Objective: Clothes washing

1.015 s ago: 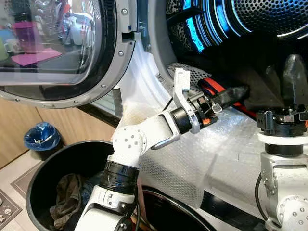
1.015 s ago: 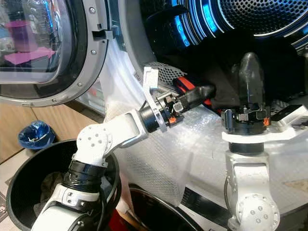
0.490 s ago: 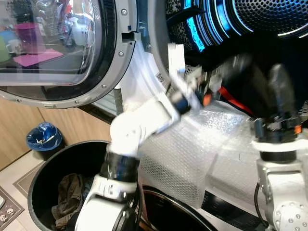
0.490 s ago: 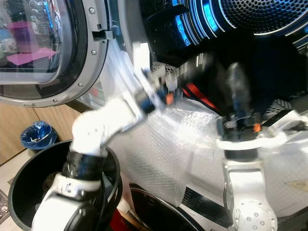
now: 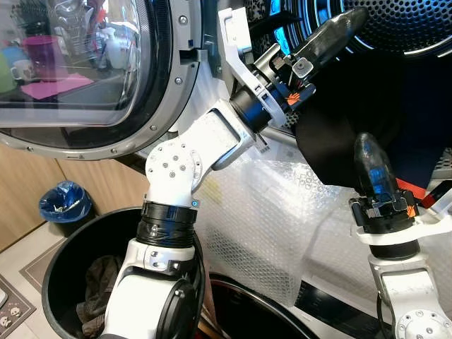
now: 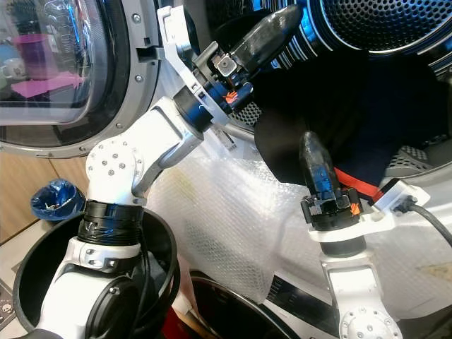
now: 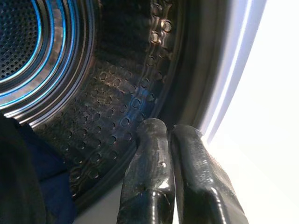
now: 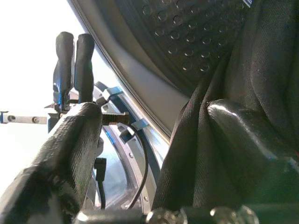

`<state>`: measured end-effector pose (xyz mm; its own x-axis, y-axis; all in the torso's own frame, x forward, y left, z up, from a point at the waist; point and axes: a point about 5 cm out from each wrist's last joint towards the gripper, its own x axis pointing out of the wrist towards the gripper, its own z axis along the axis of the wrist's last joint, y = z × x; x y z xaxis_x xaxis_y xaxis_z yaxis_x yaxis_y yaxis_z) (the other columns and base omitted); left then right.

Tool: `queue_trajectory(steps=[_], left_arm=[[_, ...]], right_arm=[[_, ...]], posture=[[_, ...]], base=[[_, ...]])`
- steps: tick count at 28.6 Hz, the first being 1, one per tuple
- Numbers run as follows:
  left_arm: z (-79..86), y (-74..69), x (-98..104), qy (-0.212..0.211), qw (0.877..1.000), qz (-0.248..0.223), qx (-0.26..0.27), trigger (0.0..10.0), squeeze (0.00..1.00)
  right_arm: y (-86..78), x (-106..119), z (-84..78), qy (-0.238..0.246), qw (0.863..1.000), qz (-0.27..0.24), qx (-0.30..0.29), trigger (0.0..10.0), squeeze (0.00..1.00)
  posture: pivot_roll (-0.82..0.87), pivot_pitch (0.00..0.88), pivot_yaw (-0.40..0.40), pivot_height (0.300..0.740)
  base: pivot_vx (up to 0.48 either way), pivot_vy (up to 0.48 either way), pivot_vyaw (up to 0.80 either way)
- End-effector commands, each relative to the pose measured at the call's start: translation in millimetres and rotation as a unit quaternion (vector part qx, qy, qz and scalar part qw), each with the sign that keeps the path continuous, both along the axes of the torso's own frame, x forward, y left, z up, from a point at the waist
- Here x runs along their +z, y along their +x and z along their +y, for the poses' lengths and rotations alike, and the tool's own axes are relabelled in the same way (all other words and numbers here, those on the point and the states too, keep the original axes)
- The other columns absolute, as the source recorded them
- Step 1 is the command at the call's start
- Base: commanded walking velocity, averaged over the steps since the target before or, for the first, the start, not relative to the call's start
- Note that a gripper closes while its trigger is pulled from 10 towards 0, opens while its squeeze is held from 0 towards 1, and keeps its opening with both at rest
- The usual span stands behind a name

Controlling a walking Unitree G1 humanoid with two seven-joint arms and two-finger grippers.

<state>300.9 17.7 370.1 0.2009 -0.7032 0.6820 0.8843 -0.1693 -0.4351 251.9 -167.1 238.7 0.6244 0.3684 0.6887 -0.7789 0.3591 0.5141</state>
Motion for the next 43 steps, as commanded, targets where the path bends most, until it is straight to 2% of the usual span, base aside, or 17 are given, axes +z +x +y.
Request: queue_trajectory(steps=[1,2,4,6,7,8,9,11,12,15,19,23,26,28,31,35,43], left_arm=[[0.1,-6.1,-6,0.024,0.999,-0.029,0.009,2.3,0.0],[-0.9,-14.3,-20,0.054,0.997,-0.058,0.015,10.0,0.0],[0.0,-19.1,-28,0.068,0.994,-0.076,0.026,10.0,0.0],[5.9,-21.5,-37,0.098,0.986,-0.108,0.08,10.0,0.0],[9.1,-20.4,-42,0.124,0.978,-0.119,0.117,10.0,0.91],[12.4,-18.4,-45,0.148,0.969,-0.128,0.151,10.0,0.91],[16.8,-17.4,-46,0.161,0.961,-0.14,0.175,10.0,1.0],[21.7,-19.1,-47,0.154,0.962,-0.138,0.177,10.0,1.0],[35.4,-32.4,-49,0.132,0.972,-0.139,0.137,10.0,1.0],[50.0,-50.5,-59,0.113,0.98,-0.137,0.091,10.0,1.0],[59.5,-63.1,-76,0.114,0.982,-0.132,0.078,10.0,1.0],[56.6,-59.0,-94,0.109,0.986,-0.088,0.093,10.0,1.0],[55.5,-46.5,-109,0.089,0.988,-0.04,0.116,10.0,1.0],[56.9,-45.2,-111,0.065,0.992,-0.019,0.108,10.0,1.0],[61.7,-41.2,-111,-0.009,0.996,0.017,0.087,10.0,1.0],[55.7,-39.0,-114,-0.045,0.998,0.03,0.043,10.0,1.0],[19.4,-31.8,-119,-0.006,0.999,0.03,-0.035,10.0,1.0]], right_arm=[[3.2,-5,-13.6,0.017,0.999,0.021,-0.034,10.0,0.0],[3.2,3,-15.2,0.028,0.999,0.005,-0.034,10.0,0.0],[3.0,7,-15.7,0.033,0.999,-0.007,-0.034,10.0,0.0],[3.1,13,-15.6,0.036,0.999,-0.022,-0.032,10.0,0.0],[3.5,15,-16.0,0.035,0.999,-0.027,-0.032,10.0,0.0],[4.0,17,-16.1,0.034,0.998,-0.031,-0.031,10.0,0.0],[4.4,20,-16.0,0.038,0.998,-0.036,-0.029,10.0,0.0],[5.3,23,-15.9,0.044,0.998,-0.039,-0.026,10.0,0.0],[7.8,30,-13.7,0.056,0.997,-0.051,-0.017,10.0,0.0],[11.6,44,-10.6,0.066,0.995,-0.076,-0.002,10.0,0.0],[15.5,65,-11.0,0.074,0.991,-0.112,0.012,10.0,0.0],[15.3,77,-10.7,0.079,0.987,-0.135,0.024,10.0,0.0],[13.2,80,-10.0,0.075,0.986,-0.145,0.033,10.0,0.0],[12.6,80,-10.7,0.068,0.986,-0.149,0.035,10.0,0.0],[7.9,81,-14.2,0.072,0.984,-0.156,0.038,10.0,0.0],[2.4,83,-15.4,0.066,0.983,-0.166,0.045,10.0,0.0],[-0.3,83,-14.5,0.065,0.983,-0.166,0.051,10.0,0.0]], posture=[[-0.05,0.038,0.004,0.74],[-0.05,0.038,0.004,0.74],[-0.05,0.031,0.006,0.74],[-0.05,0.03,0.006,0.74],[-0.05,0.033,0.003,0.74],[-0.05,0.033,0.003,0.74],[-0.04,0.033,0.0,0.74],[-0.03,0.039,-0.006,0.74],[-0.03,0.039,-0.006,0.74],[-0.02,0.043,-0.017,0.74],[-0.01,0.047,-0.026,0.74],[0.0,0.046,-0.033,0.74],[0.0,0.047,-0.047,0.74],[0.0,0.047,-0.046,0.74],[-0.01,0.046,-0.046,0.74],[-0.02,0.044,-0.05,0.74],[-0.03,0.04,-0.051,0.74]], base=[[0.0,0.0,0.0],[0.0,0.0,0.0],[0.0,0.0,0.0],[0.0,0.0,0.0],[0.0,0.0,0.0],[0.0,0.0,0.0],[0.0,0.0,0.0],[0.0,0.0,0.0],[0.0,0.0,0.0],[0.0,0.0,0.0],[0.0,0.0,0.0],[0.0,0.0,0.0],[0.0,0.0,0.0],[0.0,0.0,0.0],[0.0,0.0,0.0],[0.0,0.0,0.0],[0.0,0.0,0.0]])
